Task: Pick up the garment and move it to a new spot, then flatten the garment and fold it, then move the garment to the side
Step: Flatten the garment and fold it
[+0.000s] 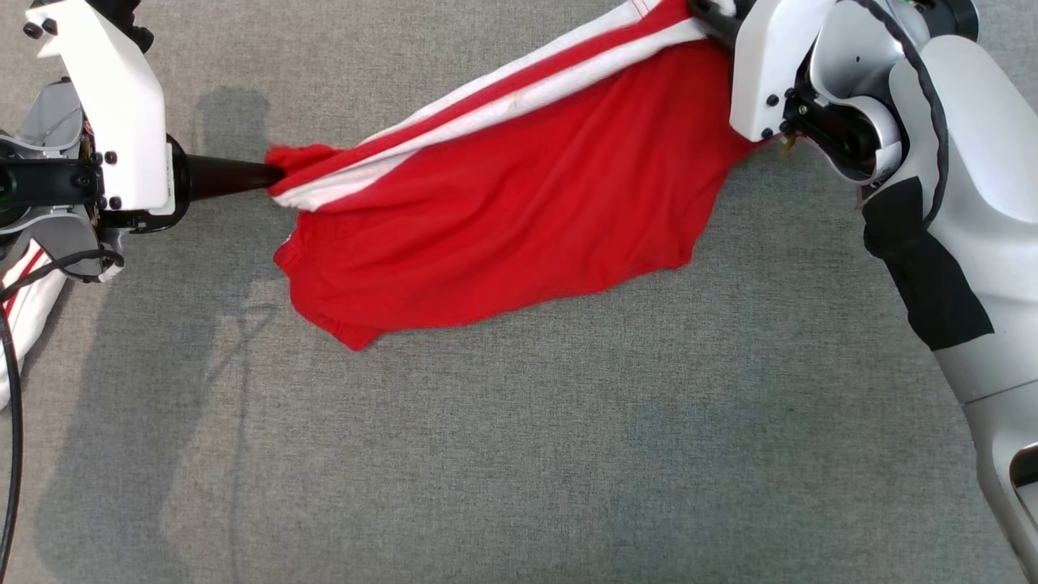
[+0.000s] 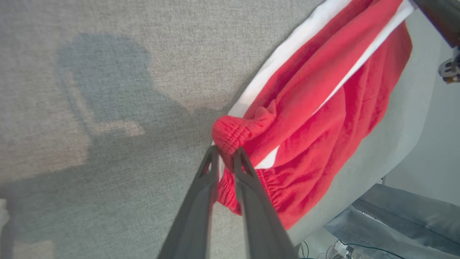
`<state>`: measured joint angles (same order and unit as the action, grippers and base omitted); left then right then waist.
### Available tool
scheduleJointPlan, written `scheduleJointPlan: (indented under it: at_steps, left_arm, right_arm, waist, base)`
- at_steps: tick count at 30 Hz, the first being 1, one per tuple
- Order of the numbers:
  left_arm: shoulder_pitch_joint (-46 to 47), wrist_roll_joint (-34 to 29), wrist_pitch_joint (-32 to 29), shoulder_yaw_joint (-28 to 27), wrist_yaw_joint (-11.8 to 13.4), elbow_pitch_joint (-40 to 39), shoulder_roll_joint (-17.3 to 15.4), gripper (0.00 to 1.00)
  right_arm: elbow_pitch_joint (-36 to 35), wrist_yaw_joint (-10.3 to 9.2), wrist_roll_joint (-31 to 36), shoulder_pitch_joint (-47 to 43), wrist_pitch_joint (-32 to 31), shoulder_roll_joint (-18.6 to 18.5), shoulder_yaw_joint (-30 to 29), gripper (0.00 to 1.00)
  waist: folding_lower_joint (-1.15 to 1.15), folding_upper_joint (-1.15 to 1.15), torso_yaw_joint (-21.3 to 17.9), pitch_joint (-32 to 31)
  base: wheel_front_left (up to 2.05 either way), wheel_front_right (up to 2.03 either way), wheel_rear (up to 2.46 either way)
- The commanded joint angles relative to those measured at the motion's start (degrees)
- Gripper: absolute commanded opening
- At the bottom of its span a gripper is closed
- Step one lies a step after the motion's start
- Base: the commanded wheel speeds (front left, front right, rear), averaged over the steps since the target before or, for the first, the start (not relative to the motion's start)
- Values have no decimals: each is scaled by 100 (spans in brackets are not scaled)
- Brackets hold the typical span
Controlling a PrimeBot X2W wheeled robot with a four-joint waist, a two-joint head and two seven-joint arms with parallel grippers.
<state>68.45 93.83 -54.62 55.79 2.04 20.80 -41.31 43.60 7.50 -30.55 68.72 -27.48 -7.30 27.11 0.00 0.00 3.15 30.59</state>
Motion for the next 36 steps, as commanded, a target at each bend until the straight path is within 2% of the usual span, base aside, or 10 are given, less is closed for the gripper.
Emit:
scheduleJointPlan:
  at_steps: [1, 6, 12, 15, 18, 23, 26, 36]
  left_arm:
    - [45, 39, -12, -25, -9, 23, -15, 100]
    - [33, 88, -28, -50, 13, 75, 41, 100]
    - [9, 211, 129, -214, -114, 150, 130, 100]
    - [-51, 199, 189, -234, -229, 188, 149, 100]
    - [-168, 150, 402, -281, -462, 159, 155, 100]
    - [-486, -38, 1085, -403, -758, 39, 116, 100]
    - [-802, -167, 1574, -456, -848, -116, 60, 100]
    - [-1794, -925, 3487, -647, -891, -685, -261, 100]
  right_arm:
    - [23, 0, -46, 61, 58, -28, 24, 100]
    - [199, 0, -184, 136, 366, -45, 255, 100]
    - [319, 0, -306, 36, 1222, -176, 522, 100]
    - [399, 0, -477, -119, 1578, -256, 646, 100]
    - [411, 0, -692, -265, 1845, -397, 803, 100]
    - [382, 0, -1002, -600, 2179, -647, 1074, 100]
    - [342, 0, -1197, -825, 2297, -779, 1239, 100]
    - [549, 0, -1860, -1365, 2364, -1115, 1539, 100]
  waist:
    - [0, 0, -2, -5]
    - [0, 0, 6, -61]
    - [0, 0, 29, -301]
    - [0, 0, 43, -495]
    - [0, 0, 50, -701]
    - [0, 0, 79, -1062]
    - [0, 0, 110, -1246]
    - [0, 0, 417, -1529]
  base:
    - [0, 0, 0]
    - [0, 0, 0]
    - [0, 0, 0]
    - [0, 0, 0]
    - [0, 0, 0]
    - [0, 0, 0]
    - [0, 0, 0]
    - [0, 0, 0]
